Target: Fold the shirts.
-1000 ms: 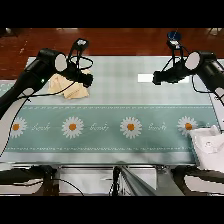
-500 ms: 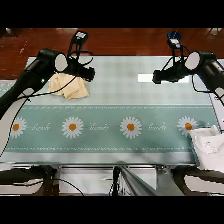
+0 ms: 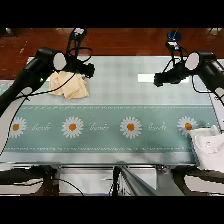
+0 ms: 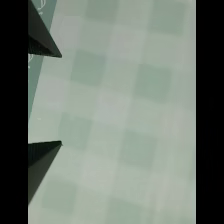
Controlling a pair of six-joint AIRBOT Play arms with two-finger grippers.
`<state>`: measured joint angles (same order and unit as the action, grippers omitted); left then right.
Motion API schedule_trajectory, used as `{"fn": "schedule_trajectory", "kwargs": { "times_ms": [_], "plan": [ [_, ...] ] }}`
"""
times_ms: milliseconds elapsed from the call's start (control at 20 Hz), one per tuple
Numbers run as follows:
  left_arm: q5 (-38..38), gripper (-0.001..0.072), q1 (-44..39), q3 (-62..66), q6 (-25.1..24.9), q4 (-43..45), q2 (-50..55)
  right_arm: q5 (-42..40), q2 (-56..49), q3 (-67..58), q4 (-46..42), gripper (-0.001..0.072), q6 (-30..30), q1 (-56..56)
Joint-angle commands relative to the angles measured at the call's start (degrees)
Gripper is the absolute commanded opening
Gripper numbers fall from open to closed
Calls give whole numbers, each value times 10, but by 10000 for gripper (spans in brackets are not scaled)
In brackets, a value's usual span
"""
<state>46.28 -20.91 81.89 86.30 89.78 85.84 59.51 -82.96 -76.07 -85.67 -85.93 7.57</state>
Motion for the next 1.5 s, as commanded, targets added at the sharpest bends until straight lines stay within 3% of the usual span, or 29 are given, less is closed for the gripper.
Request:
{"fn": "schedule_trajectory", "kwargs": {
  "times_ms": [0,100,200,400,750,950,1150,1200,1300,1350,1450],
  "plan": [
    [-3,619,39,13,20,59,0,31,0,0,-52,589,2,0],
    [3,620,96,14,80,58,2,39,0,0,-73,589,2,0],
    [2,720,152,14,132,56,8,40,0,0,-79,589,2,0],
    [2,720,226,14,132,10,37,40,0,0,-76,589,0,0],
    [-26,720,239,14,26,-59,129,40,0,0,-76,588,0,0],
    [-46,720,236,15,-44,-145,163,40,0,0,-72,589,-5,0],
    [-73,720,223,15,-53,-159,166,40,0,0,-61,588,-11,0],
    [-74,675,219,15,-53,-159,168,40,0,0,-62,588,-16,0],
    [-67,239,213,15,-54,-159,172,40,0,0,-62,588,-26,0],
    [-62,59,210,15,-53,-159,174,40,0,0,-62,588,-27,0],
    [-53,35,206,15,-53,-159,170,45,0,0,-62,588,-26,0]
  ]
}}
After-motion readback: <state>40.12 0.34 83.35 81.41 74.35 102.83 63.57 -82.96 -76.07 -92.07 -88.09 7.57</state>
